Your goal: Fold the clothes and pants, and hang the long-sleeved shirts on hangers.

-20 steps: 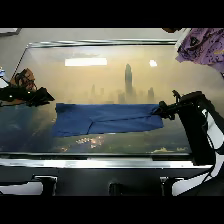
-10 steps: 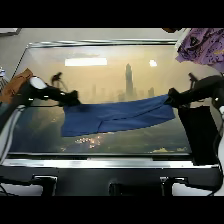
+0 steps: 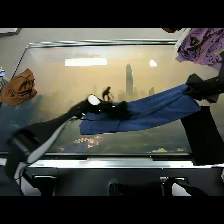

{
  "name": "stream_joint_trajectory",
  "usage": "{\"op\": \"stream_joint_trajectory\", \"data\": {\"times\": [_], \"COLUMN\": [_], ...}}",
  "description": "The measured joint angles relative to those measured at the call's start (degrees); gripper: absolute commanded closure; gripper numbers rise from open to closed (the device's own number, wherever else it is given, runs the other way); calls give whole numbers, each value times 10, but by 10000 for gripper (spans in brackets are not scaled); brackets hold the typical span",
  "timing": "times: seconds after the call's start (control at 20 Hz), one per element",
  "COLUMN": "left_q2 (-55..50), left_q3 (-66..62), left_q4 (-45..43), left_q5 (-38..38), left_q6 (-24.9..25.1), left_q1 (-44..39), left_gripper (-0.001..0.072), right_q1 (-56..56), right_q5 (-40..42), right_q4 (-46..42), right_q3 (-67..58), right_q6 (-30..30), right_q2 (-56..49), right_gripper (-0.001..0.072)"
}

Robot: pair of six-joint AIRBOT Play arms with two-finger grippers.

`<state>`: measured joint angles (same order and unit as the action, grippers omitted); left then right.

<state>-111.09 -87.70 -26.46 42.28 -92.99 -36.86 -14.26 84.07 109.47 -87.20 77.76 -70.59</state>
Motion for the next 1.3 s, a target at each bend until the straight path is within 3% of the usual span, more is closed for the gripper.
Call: {"op": "stream_joint_trajectory", "data": {"times": [0.25,0.5,0.65,0.85,1.05,1.3], "left_q2": [-98,-125,-98,-11,91,187], "left_q3": [-116,-165,-173,-176,-177,-177], "left_q4": [79,99,30,-141,-278,-355], "left_q5": [-28,1,76,203,312,388], "left_q6": [0,5,3,-18,-26,-30], "left_q1": [-65,-64,-28,56,159,287], "left_gripper": [689,692,692,691,690,689], "right_q1": [0,0,0,31,135,308], "right_q5": [9,11,3,-21,-64,-171], "right_q4": [-8,-32,-34,-19,-15,-37], "right_q3": [-3,-4,-4,-4,-4,-4], "right_q6": [-17,-31,-53,-100,-173,-288], "right_q2": [34,43,44,43,26,-31], "right_gripper": [681,681,681,681,681,681]}}
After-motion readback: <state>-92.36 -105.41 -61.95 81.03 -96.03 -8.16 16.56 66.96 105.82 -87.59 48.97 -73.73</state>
